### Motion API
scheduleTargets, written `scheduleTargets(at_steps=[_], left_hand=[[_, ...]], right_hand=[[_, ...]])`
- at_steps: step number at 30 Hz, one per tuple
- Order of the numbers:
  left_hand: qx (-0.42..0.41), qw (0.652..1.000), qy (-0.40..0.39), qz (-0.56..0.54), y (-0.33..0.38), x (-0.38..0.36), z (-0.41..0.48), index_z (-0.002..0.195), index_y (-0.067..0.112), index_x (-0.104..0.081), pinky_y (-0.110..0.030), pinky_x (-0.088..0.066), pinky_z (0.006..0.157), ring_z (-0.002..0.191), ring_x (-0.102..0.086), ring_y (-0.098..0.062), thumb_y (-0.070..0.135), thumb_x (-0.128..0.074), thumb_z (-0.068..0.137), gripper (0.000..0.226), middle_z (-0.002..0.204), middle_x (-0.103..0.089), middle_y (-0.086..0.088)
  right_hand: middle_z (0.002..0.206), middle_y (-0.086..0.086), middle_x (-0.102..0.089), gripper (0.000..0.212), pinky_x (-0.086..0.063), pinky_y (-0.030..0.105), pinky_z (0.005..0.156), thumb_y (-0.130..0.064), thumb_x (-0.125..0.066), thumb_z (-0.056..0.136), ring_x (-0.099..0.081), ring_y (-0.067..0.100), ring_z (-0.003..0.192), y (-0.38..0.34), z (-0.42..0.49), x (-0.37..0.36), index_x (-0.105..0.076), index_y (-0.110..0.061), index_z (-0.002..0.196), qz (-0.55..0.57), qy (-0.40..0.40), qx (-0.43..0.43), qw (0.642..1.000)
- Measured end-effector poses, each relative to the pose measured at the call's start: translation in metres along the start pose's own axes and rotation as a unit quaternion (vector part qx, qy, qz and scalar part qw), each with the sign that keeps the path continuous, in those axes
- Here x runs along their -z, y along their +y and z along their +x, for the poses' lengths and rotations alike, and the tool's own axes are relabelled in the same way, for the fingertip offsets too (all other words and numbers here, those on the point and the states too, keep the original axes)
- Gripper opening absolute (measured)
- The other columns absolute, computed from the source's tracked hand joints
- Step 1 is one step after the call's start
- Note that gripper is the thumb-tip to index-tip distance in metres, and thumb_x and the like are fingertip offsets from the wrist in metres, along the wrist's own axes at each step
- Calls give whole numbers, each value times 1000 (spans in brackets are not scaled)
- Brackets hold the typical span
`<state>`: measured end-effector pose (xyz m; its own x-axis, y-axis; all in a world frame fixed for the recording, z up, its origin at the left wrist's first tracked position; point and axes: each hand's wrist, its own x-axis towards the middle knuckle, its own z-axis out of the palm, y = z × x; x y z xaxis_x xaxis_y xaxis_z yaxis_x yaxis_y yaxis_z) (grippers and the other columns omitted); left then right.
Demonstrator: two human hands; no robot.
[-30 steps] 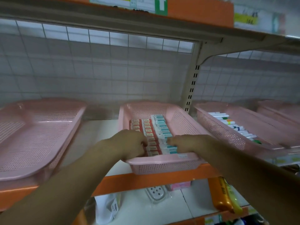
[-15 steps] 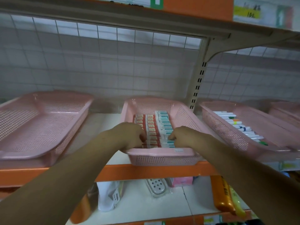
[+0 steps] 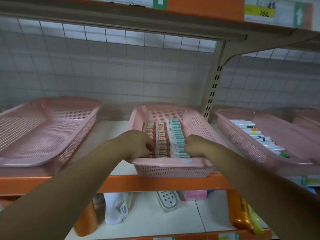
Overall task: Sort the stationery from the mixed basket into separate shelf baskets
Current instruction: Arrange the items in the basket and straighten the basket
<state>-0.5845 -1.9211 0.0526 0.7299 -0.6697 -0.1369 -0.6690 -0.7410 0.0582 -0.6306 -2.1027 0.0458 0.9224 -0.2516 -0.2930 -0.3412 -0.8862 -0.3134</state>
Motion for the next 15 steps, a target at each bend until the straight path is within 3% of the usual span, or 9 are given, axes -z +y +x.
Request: scheduleTargets(at_steps=[2,3,6,9,12,13,15], left_hand=[[0,1000,4,-8,0,0,0,125,29,-58,-26,-41,92,112,-53,-14,31,-51,91,34,127,-59,5],[0,1000,4,-11,0,0,0,125,29,-58,-26,-40,91,112,-53,-14,31,-52,91,34,127,-59,6],[0,1000,4,-9,1,0,-1,126,29,-57,-26,-40,93,113,-52,-13,30,-52,91,35,127,-58,6],[-1,1000,3,-6,1,1,-1,126,29,-57,-27,-40,96,115,-52,-13,30,-52,91,35,128,-57,6],[1,1000,1,-9,2,1,-2,127,28,-57,-27,-41,96,114,-52,-13,30,-51,91,36,128,-57,6],[1,1000,1,-10,2,1,-2,126,28,-57,-27,-41,96,114,-52,-13,29,-51,92,35,128,-58,6],[0,1000,1,-11,2,1,-2,126,28,-57,-27,-42,96,113,-53,-13,29,-51,92,35,127,-58,7]], right_hand=[[70,4,-49,29,-35,19,45,8,-35,87,-44,13,60,3,2,2,-47,-10,68,81,-20,-18,996],[68,3,-48,33,-33,17,40,13,-32,84,-41,11,57,4,5,3,-45,-11,66,121,-29,-22,992],[81,6,-56,40,-38,15,42,21,-25,77,-49,13,66,9,15,1,-47,-12,70,235,-36,-40,970],[101,10,-62,42,-40,17,56,22,-26,74,-56,18,78,12,21,-2,-48,-14,72,294,-47,-55,953],[104,9,-60,45,-49,16,60,23,-25,76,-58,18,88,14,22,-2,-54,-11,86,352,-72,-63,931],[118,11,-57,51,-53,20,73,23,-25,75,-57,21,103,15,23,-3,-56,-7,103,362,-79,-57,927],[144,10,-39,73,-39,35,107,23,-28,73,-37,25,133,15,24,-3,-38,-7,139,366,-102,-45,924]])
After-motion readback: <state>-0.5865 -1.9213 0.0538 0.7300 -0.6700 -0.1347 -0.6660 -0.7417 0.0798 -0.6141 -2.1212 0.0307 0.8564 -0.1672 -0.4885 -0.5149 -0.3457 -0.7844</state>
